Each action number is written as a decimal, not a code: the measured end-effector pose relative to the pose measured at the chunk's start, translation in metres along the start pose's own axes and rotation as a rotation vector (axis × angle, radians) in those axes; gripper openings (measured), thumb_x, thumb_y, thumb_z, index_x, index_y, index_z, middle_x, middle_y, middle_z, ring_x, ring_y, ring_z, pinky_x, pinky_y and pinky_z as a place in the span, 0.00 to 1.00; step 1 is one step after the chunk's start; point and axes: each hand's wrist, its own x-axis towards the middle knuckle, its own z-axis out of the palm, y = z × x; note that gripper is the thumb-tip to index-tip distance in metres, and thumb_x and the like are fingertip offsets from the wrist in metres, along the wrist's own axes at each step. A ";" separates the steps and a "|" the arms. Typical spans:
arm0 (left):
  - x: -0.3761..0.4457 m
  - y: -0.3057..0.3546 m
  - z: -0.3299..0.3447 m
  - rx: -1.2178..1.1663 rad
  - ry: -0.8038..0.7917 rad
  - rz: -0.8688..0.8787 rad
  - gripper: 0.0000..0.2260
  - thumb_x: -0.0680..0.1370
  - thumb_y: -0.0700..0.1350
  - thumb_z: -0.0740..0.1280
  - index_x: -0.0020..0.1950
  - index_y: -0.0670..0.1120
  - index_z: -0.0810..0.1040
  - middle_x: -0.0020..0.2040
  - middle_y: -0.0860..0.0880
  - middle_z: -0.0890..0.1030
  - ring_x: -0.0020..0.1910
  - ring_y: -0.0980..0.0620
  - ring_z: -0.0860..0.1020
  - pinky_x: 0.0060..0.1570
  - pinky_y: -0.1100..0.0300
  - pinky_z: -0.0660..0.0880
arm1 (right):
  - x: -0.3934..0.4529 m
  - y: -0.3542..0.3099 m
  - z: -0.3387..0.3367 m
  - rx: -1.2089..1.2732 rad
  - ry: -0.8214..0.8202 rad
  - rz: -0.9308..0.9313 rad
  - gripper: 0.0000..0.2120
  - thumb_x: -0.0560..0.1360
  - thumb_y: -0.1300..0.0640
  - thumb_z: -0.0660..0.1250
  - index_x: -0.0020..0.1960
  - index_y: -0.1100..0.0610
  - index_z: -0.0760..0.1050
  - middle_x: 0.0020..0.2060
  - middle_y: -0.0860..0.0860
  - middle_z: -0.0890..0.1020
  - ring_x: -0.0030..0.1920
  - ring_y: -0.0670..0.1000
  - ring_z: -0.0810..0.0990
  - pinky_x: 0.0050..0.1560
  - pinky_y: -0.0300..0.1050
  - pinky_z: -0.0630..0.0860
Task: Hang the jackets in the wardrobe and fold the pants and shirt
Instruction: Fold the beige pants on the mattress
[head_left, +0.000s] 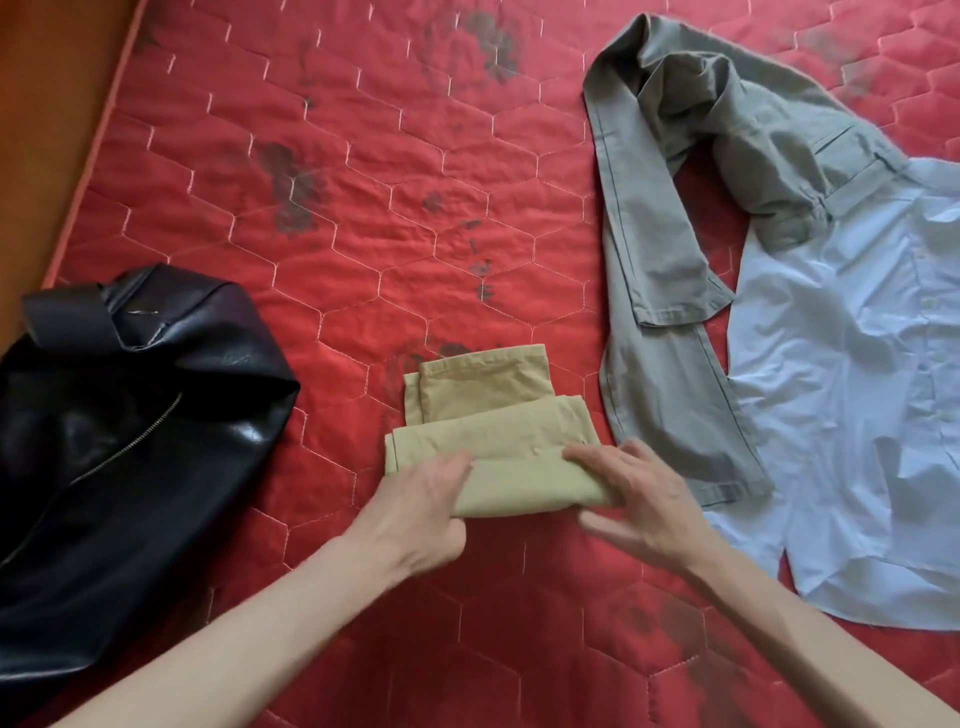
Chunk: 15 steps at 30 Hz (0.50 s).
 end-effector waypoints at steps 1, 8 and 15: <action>-0.003 -0.008 -0.008 -0.119 0.014 0.002 0.33 0.66 0.43 0.63 0.73 0.50 0.72 0.65 0.50 0.82 0.62 0.46 0.81 0.61 0.54 0.78 | -0.001 0.000 -0.004 0.072 0.033 -0.002 0.28 0.69 0.41 0.71 0.68 0.45 0.78 0.57 0.35 0.81 0.52 0.45 0.76 0.55 0.46 0.77; -0.009 -0.051 -0.023 -0.743 0.298 -0.131 0.24 0.65 0.46 0.71 0.62 0.53 0.79 0.55 0.54 0.85 0.55 0.58 0.83 0.53 0.64 0.79 | 0.018 -0.012 0.004 0.592 0.330 0.218 0.26 0.67 0.41 0.82 0.61 0.45 0.77 0.50 0.42 0.85 0.51 0.44 0.85 0.51 0.35 0.79; 0.022 -0.053 0.005 -1.037 0.495 -0.425 0.14 0.77 0.50 0.77 0.59 0.53 0.78 0.51 0.60 0.86 0.53 0.64 0.83 0.52 0.71 0.76 | 0.075 -0.029 0.038 0.808 0.412 0.381 0.17 0.76 0.42 0.75 0.63 0.39 0.77 0.56 0.38 0.85 0.57 0.37 0.82 0.56 0.30 0.76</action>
